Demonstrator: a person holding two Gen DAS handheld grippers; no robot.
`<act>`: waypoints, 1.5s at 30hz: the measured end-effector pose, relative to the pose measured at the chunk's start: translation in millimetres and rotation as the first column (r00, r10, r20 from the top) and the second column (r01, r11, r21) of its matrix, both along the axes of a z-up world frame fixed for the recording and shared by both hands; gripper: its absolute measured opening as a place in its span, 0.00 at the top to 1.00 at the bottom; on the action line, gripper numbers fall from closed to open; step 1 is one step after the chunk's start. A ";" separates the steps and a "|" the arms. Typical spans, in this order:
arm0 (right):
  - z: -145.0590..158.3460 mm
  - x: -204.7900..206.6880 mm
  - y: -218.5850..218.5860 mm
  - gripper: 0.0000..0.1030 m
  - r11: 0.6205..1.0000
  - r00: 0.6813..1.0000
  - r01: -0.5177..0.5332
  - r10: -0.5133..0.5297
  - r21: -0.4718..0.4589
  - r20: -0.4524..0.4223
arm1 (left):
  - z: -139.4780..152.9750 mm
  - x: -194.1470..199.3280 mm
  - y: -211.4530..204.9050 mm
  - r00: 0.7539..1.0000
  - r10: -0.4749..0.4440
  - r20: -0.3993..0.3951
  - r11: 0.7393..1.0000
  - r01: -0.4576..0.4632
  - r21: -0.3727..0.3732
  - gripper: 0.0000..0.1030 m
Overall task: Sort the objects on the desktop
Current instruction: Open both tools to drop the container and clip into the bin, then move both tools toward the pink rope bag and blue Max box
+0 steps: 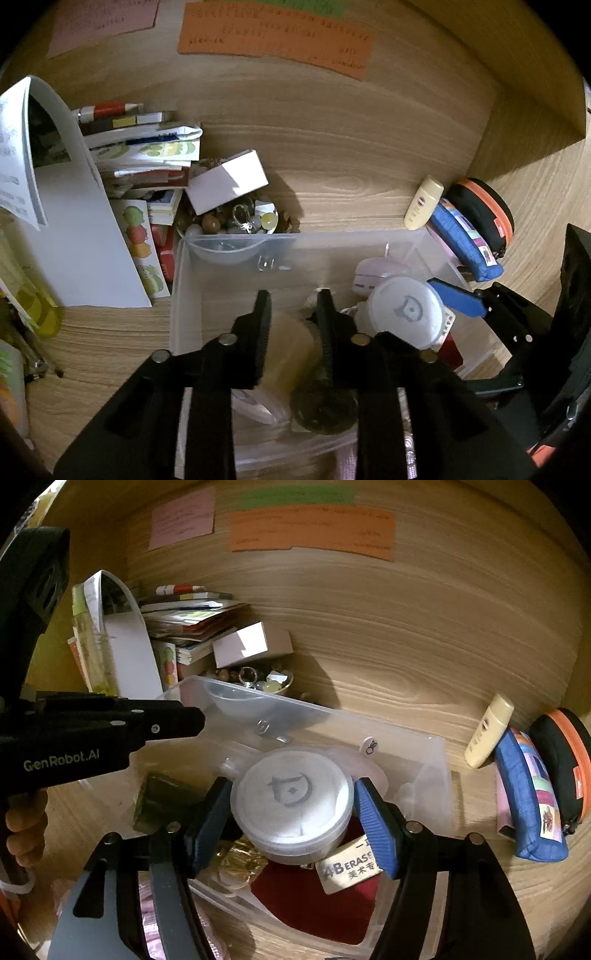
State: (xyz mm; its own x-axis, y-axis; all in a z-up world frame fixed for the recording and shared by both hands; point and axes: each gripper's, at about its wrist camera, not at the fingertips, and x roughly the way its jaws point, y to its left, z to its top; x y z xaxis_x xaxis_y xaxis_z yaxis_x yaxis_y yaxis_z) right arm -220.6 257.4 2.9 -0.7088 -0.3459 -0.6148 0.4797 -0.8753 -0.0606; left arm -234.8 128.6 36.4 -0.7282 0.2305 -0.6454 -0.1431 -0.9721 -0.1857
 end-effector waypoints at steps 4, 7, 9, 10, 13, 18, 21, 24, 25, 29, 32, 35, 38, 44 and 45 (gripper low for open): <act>-0.9 0.7 -0.8 0.33 1.000 1.000 0.000 0.000 -0.001 0.000 | 6.3 5.6 -1.0 1.000 0.002 -0.019 1.000 -0.003 -0.003 0.69; -1.7 0.1 -0.9 0.29 1.000 1.000 -0.001 0.001 -0.001 0.011 | 11.8 10.5 -1.9 1.000 0.007 -0.027 1.000 -0.007 -0.007 0.54; 0.1 0.1 -0.4 0.23 1.000 1.000 -0.002 0.002 -0.002 0.024 | 17.5 16.9 -4.5 0.999 0.017 -0.044 1.000 -0.017 0.000 0.41; 1.6 0.6 0.3 0.22 1.000 1.000 -0.001 0.001 -0.006 0.024 | 20.5 21.1 -6.4 0.998 0.016 -0.053 1.000 -0.016 0.003 0.40; 14.4 10.2 6.8 0.22 1.000 1.000 0.003 -0.004 -0.031 -0.015 | 28.0 34.3 -10.2 0.997 0.023 -0.078 1.000 -0.023 -0.002 0.40; 31.8 30.3 17.2 0.21 0.999 0.997 0.018 -0.022 -0.050 -0.074 | 28.3 65.2 -18.7 0.994 0.042 -0.106 0.996 -0.049 -0.069 0.37; 33.7 45.8 25.1 0.21 0.999 0.995 0.023 -0.027 -0.041 -0.092 | 17.6 81.9 -23.3 0.994 0.058 -0.096 0.990 -0.070 -0.119 0.37; 29.0 61.1 32.6 0.21 1.000 0.995 0.025 -0.026 -0.015 -0.096 | -1.9 103.0 -37.6 0.995 0.081 -0.050 0.985 -0.088 -0.149 0.36; 26.3 66.1 34.9 0.21 1.000 0.995 0.024 -0.024 -0.004 -0.094 | -7.0 107.7 -40.5 0.996 0.083 -0.035 0.985 -0.088 -0.150 0.37; 15.5 80.4 39.5 0.21 0.999 0.997 0.016 -0.014 0.029 -0.081 | -29.7 132.7 -49.3 0.997 0.066 0.041 0.987 -0.060 -0.148 0.36; 3.0 87.0 38.1 0.21 0.998 0.998 0.007 -0.003 0.059 -0.067 | -40.9 151.2 -43.1 0.997 0.025 0.076 0.986 -0.012 -0.168 0.37; -14.0 86.3 33.2 0.18 0.994 0.999 0.009 -0.004 0.110 -0.044 | -48.6 165.4 -32.3 0.993 -0.041 0.112 0.989 0.056 -0.134 0.36; -23.2 89.5 27.4 0.18 0.987 0.998 0.013 -0.003 0.160 -0.063 | -52.5 167.9 -22.8 0.984 -0.111 0.140 0.990 0.121 -0.067 0.36; -35.8 85.7 26.4 0.18 0.985 1.000 -0.022 0.023 0.172 -0.004 | -61.0 157.6 4.2 0.958 -0.216 0.187 0.976 0.212 0.042 0.36; -36.5 85.2 26.8 0.18 0.984 1.000 -0.021 0.022 0.178 -0.003 | -62.1 157.1 6.5 0.955 -0.226 0.193 0.974 0.220 0.051 0.36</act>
State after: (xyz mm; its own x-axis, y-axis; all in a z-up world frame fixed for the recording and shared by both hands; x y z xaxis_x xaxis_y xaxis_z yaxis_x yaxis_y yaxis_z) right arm -135.4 284.2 -33.6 -0.7055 -0.2460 -0.6646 0.4974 -0.8399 -0.2171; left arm -77.7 135.1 -25.6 -0.5162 0.3932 -0.7609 -0.3136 -0.9135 -0.2593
